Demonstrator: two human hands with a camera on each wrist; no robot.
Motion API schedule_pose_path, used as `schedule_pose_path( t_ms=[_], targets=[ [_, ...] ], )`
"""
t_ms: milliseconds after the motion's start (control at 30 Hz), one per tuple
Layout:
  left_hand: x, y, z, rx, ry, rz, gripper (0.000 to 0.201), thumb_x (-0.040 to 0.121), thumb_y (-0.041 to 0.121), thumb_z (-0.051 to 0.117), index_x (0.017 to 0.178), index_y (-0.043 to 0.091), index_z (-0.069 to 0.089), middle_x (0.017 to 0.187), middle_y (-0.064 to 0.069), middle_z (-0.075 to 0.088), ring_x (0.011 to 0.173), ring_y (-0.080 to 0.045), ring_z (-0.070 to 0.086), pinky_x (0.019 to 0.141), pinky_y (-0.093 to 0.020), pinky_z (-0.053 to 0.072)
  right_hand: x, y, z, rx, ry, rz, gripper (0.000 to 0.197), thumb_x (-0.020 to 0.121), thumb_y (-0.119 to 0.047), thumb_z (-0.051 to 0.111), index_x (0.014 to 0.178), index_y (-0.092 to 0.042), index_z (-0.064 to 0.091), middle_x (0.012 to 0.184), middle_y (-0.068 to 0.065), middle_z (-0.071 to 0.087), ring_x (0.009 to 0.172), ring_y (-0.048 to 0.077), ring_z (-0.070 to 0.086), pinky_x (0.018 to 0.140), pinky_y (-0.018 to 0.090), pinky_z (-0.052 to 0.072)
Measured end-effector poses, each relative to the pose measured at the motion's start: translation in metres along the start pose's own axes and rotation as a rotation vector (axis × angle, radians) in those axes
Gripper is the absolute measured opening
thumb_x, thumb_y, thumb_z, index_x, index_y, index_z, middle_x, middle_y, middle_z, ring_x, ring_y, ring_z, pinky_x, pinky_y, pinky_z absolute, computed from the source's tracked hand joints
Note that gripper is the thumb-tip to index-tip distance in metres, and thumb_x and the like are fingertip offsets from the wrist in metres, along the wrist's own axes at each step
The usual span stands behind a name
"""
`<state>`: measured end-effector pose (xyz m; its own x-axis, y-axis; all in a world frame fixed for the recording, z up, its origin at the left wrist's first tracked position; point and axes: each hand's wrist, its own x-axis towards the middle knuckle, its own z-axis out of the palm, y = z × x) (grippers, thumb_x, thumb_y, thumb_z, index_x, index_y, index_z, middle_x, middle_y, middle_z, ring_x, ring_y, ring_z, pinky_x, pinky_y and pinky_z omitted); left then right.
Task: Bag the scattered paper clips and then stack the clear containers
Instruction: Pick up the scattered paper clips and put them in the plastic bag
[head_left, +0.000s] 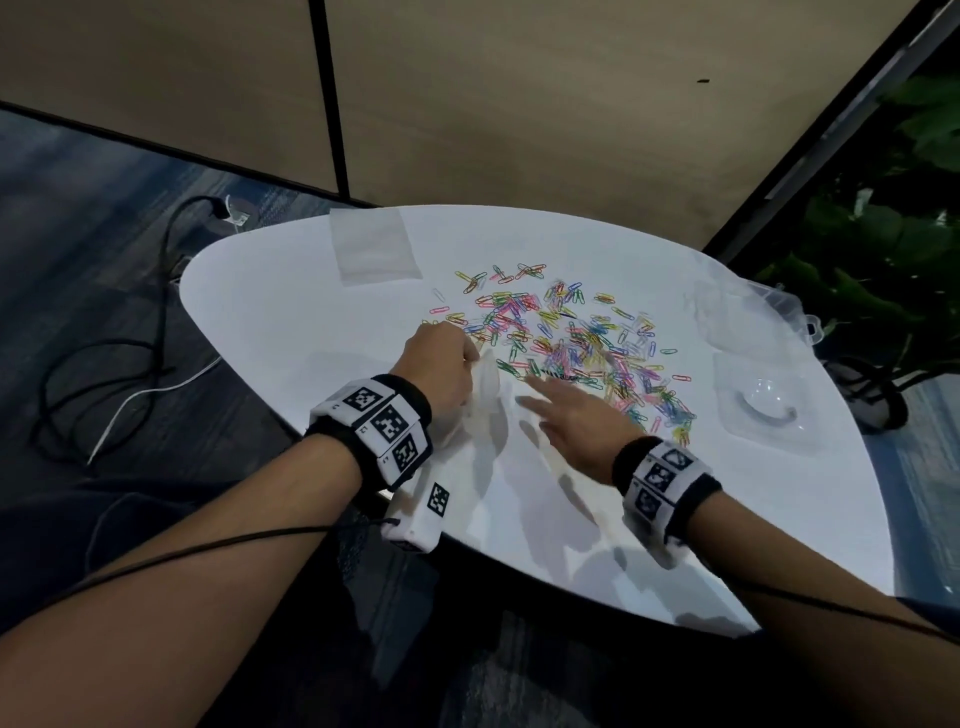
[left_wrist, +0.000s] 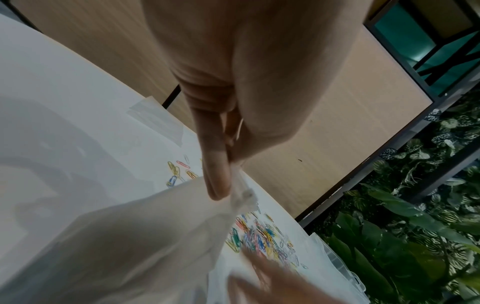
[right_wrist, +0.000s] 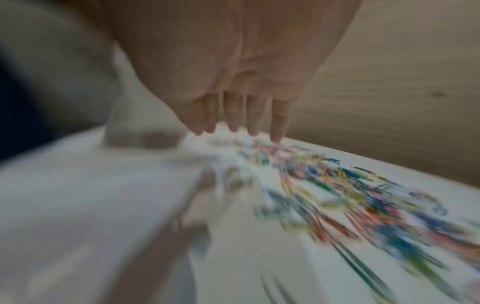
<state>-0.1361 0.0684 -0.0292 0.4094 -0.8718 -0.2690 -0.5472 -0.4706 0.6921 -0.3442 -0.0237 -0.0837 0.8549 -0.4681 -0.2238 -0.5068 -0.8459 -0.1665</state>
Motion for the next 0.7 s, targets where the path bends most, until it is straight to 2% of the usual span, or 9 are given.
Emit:
schedule_pose_path(
  t_ms=[67,133,200,300,433,533,600,633,700],
  targets=[
    [0.002,0.000,0.001,0.004,-0.013,-0.014,0.030,0.091,-0.001,0.056,0.112,0.009,0.074,0.125,-0.014,0.065,0.101,-0.036,0.070,0.095,-0.041,0.057,-0.020,0.009,0.037,-0.184,-0.175,-0.085,0.053,0.103,-0.025,0.034,0.154,-0.022,0.022,0.164,0.005,0.011,0.149,0.030,0.020,0.118,0.049,0.026],
    [0.003,0.001,0.003,0.015,-0.027,-0.024,0.031,0.089,-0.002,0.057,0.112,0.010,0.073,0.122,-0.014,0.067,0.100,-0.036,0.071,0.094,-0.041,0.057,-0.033,0.016,0.056,-0.238,-0.217,-0.045,0.058,0.104,-0.028,0.028,0.156,-0.023,0.005,0.165,0.003,-0.002,0.151,0.029,0.008,0.121,0.050,0.016],
    [0.003,0.003,0.005,0.021,-0.040,-0.026,0.031,0.089,-0.002,0.056,0.112,0.010,0.073,0.115,-0.017,0.070,0.101,-0.035,0.070,0.095,-0.041,0.057,-0.038,0.029,0.058,-0.263,-0.184,0.024,0.058,0.104,-0.031,0.023,0.156,-0.024,-0.002,0.165,0.000,-0.007,0.152,0.029,0.001,0.121,0.049,0.010],
    [0.002,0.007,0.011,0.030,-0.071,-0.027,0.028,0.092,0.002,0.056,0.115,0.009,0.072,0.113,-0.019,0.071,0.103,-0.034,0.070,0.097,-0.040,0.056,-0.038,0.056,0.054,-0.310,-0.143,0.171,0.056,0.104,-0.032,0.022,0.155,-0.029,-0.002,0.165,0.001,-0.004,0.151,0.035,-0.001,0.119,0.056,0.011],
    [-0.001,0.015,0.017,0.069,-0.111,-0.013,0.028,0.093,0.002,0.057,0.117,0.007,0.071,0.105,-0.017,0.074,0.095,-0.031,0.073,0.095,-0.040,0.057,-0.033,0.081,0.048,-0.252,-0.186,0.401,0.052,0.104,-0.038,0.020,0.153,-0.039,0.004,0.164,-0.001,-0.005,0.148,0.044,0.002,0.111,0.064,0.025],
    [0.000,0.025,0.020,0.116,-0.125,0.011,0.031,0.091,-0.001,0.058,0.118,0.007,0.071,0.110,-0.017,0.073,0.102,-0.030,0.071,0.101,-0.037,0.053,-0.024,0.091,0.045,-0.159,-0.150,0.423,0.051,0.103,-0.024,0.035,0.151,-0.032,0.019,0.161,0.003,0.013,0.142,0.044,0.024,0.098,0.055,0.045],
    [0.000,0.032,0.023,0.145,-0.136,0.025,0.034,0.089,-0.002,0.060,0.120,0.008,0.071,0.111,-0.016,0.073,0.103,-0.029,0.071,0.103,-0.035,0.051,-0.016,0.092,0.047,-0.119,-0.042,0.352,0.037,0.095,-0.007,0.049,0.131,-0.017,0.048,0.137,0.012,0.044,0.118,0.039,0.052,0.080,0.041,0.051],
    [0.000,0.036,0.026,0.154,-0.144,0.027,0.034,0.089,-0.002,0.060,0.120,0.008,0.071,0.110,-0.016,0.073,0.102,-0.028,0.071,0.102,-0.035,0.052,-0.014,0.091,0.047,-0.116,-0.003,0.328,0.027,0.090,0.000,0.053,0.114,-0.011,0.057,0.118,0.013,0.054,0.103,0.035,0.059,0.070,0.035,0.048],
    [0.000,0.042,0.032,0.163,-0.161,0.029,0.033,0.089,-0.003,0.059,0.117,0.008,0.072,0.106,-0.015,0.075,0.096,-0.027,0.073,0.097,-0.035,0.056,-0.011,0.088,0.045,-0.125,0.027,0.329,0.017,0.086,0.003,0.057,0.096,-0.008,0.064,0.098,0.012,0.060,0.089,0.032,0.061,0.066,0.033,0.047]
  ],
)
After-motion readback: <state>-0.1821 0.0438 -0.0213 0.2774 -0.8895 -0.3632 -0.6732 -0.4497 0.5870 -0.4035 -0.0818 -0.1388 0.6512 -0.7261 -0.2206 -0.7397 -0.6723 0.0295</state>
